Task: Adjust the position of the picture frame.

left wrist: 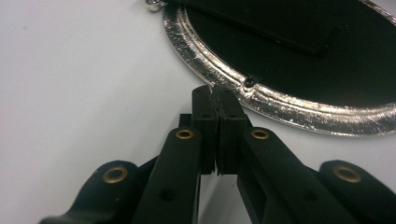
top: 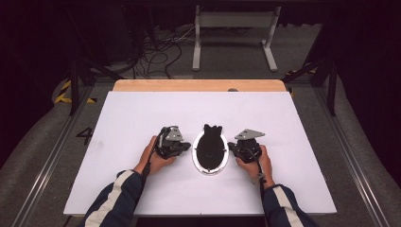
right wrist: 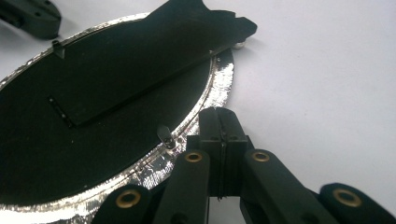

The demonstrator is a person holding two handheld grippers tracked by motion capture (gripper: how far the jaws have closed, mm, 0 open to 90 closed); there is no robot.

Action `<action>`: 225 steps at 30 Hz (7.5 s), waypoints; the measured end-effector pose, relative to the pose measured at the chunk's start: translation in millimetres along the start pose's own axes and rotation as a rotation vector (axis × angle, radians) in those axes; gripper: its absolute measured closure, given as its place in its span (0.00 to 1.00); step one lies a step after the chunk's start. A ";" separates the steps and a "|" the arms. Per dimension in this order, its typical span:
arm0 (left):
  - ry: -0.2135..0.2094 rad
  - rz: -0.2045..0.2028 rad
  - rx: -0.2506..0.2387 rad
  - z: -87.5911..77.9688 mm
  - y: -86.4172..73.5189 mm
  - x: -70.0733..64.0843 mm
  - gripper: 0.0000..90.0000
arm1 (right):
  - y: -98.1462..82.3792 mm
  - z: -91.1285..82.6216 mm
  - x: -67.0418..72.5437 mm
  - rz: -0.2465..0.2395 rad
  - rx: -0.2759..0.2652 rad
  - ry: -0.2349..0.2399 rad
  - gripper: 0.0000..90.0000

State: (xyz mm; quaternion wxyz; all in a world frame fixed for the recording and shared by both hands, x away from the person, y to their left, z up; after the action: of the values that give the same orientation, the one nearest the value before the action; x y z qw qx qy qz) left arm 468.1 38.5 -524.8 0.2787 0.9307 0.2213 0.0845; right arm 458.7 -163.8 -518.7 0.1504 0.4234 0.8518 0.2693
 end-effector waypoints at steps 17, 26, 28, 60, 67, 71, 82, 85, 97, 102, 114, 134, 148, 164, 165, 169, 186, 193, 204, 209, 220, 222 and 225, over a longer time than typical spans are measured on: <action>-0.015 -0.008 0.003 -1.1 -2.6 0.1 0.98 | -0.6 -0.4 14.0 -0.059 0.006 0.029 1.00; -0.019 -0.023 -0.005 -0.1 -1.9 -0.7 0.98 | -0.4 -0.2 16.0 -0.059 0.009 0.037 1.00; -0.015 -0.020 -0.003 -0.3 -2.0 -0.5 0.98 | -0.2 -0.2 16.3 -0.064 0.010 0.032 1.00; 0.003 -0.042 0.009 -6.4 -11.4 12.0 0.99 | -2.5 -2.7 44.3 -0.189 0.040 0.137 1.00; 0.013 -0.039 0.008 -7.3 -13.0 15.5 0.99 | -3.3 -3.5 53.1 -0.220 0.047 0.163 1.00; 0.013 -0.054 0.006 -7.5 -13.4 15.2 0.99 | -3.6 -3.7 55.5 -0.224 0.048 0.178 1.00; 0.006 -0.054 -0.017 -20.4 -14.7 9.7 0.98 | -3.3 -4.1 55.2 -0.217 0.053 0.185 1.00; 0.012 -0.053 -0.046 -33.0 -18.1 6.0 0.98 | 1.6 -6.4 50.9 -0.196 0.034 0.184 1.00; -0.016 -0.036 -0.057 -55.2 -50.4 -41.6 0.99 | 43.9 -3.7 12.6 -0.074 -0.103 0.090 1.00; -0.032 -0.001 -0.061 -56.7 -52.6 -66.1 0.98 | 59.3 7.4 5.6 -0.035 -0.093 0.075 1.00; -0.097 0.073 -0.015 -42.7 -49.7 -103.2 0.96 | 61.9 35.0 -3.7 0.005 -0.021 0.068 1.00; -0.103 0.051 0.007 -35.0 -52.0 -91.5 1.00 | 45.7 32.3 -5.6 -0.108 0.019 0.137 1.00; -0.091 0.061 0.014 -34.9 -51.8 -91.9 1.00 | 43.7 30.8 -6.3 -0.149 0.024 0.136 1.00; -0.108 0.055 0.012 -34.7 -51.3 -92.1 0.99 | 53.0 37.7 -4.0 -0.099 0.004 0.138 1.00; -0.106 0.050 0.016 -34.8 -51.6 -92.5 0.99 | 53.2 37.8 -4.0 -0.100 0.005 0.139 1.00; -0.089 0.065 0.019 -34.5 -50.8 -92.7 1.00 | 55.0 38.5 -2.5 -0.136 0.019 0.118 1.00; -0.075 0.069 0.044 -37.3 -53.7 -89.1 1.00 | 43.5 27.8 -2.8 -0.303 0.095 0.147 1.00; -0.050 0.074 0.054 -39.1 -56.1 -81.6 1.00 | 30.3 18.9 -3.6 -0.293 0.079 0.186 1.00; -0.030 0.043 0.044 -37.8 -55.7 -66.6 1.00 | 11.9 5.6 1.0 -0.258 0.084 0.190 1.00; -0.025 0.035 0.041 -36.5 -54.2 -61.0 1.00 | 3.5 -0.9 2.7 -0.256 0.089 0.147 1.00; -0.015 0.005 0.034 -34.1 -51.5 -53.8 1.00 | -13.9 -12.6 6.0 -0.220 0.067 0.135 1.00; -0.046 0.016 0.033 -35.9 -52.2 -60.4 0.96 | -15.5 -13.9 7.5 -0.231 0.062 0.116 1.00; -0.084 0.047 0.023 -40.3 -51.9 -74.0 0.96 | -16.4 -13.8 7.2 -0.216 0.045 0.120 1.00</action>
State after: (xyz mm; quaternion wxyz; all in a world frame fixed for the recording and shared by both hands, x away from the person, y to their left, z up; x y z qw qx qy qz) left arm 372.2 62.6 -522.7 0.2750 0.9415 0.1883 0.0497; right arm 437.2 -170.7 -517.3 0.1177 0.3155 0.9057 0.2574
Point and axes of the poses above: each handheld gripper's, and its own axes: z roughly forward along the jaws, y roughly out of its top, x roughly to its left, the point moved 9 cm from there along z, roughly forward along the jaws, and after that the axes turned 13 degrees about x, right-handed, at the moved point
